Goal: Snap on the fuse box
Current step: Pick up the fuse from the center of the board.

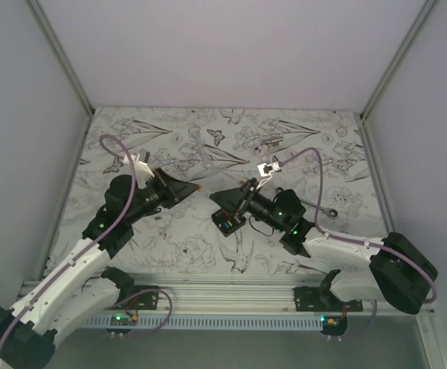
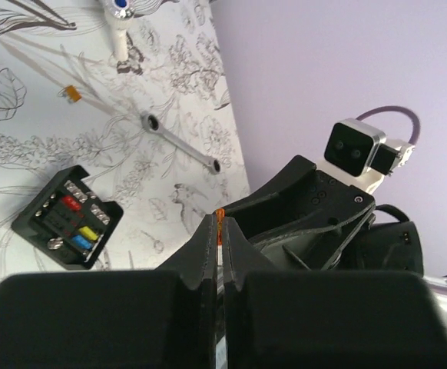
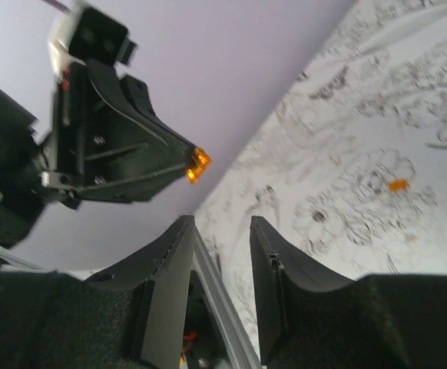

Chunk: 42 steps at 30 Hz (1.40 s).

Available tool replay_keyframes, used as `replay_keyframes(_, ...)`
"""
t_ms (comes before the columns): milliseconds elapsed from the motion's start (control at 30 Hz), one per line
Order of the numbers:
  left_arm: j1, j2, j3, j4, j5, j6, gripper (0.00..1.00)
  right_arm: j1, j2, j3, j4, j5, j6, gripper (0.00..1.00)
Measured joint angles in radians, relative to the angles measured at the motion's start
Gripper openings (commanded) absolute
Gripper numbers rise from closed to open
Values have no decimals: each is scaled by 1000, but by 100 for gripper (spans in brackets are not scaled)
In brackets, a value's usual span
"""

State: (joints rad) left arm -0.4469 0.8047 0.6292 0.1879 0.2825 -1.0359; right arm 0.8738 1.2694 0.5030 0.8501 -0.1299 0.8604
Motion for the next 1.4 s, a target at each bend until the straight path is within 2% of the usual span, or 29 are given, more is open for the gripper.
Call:
replay_keyframes(233, -65, -34, -3, 28, -78, -66, 0, 17, 4, 0, 142, 47, 103, 38)
replay_keyframes(667, -159, -30, -3, 75, -132, -98, 0, 33, 60, 10, 243, 89, 203, 31)
replay_keyframes(933, -172, -30, -3, 98, -151, -101, 0, 33, 62, 10, 275, 92, 232, 18)
replay_keyframes(1100, -175, -31, -4, 110, -158, -102, 0, 32, 77, 10, 300, 100, 253, 0)
replay_keyframes(1167, -175, -31, -6, 111, -161, -101, 0, 32, 82, 10, 306, 103, 259, 0)
replay_keyframes(1267, -175, -27, -7, 112, -164, -101, 16, 31, 86, 11, 307, 103, 257, 0)
replay_keyframes(1400, -177, -16, -30, 128, -172, -99, 29, 19, 87, 22, 267, 91, 235, 0)
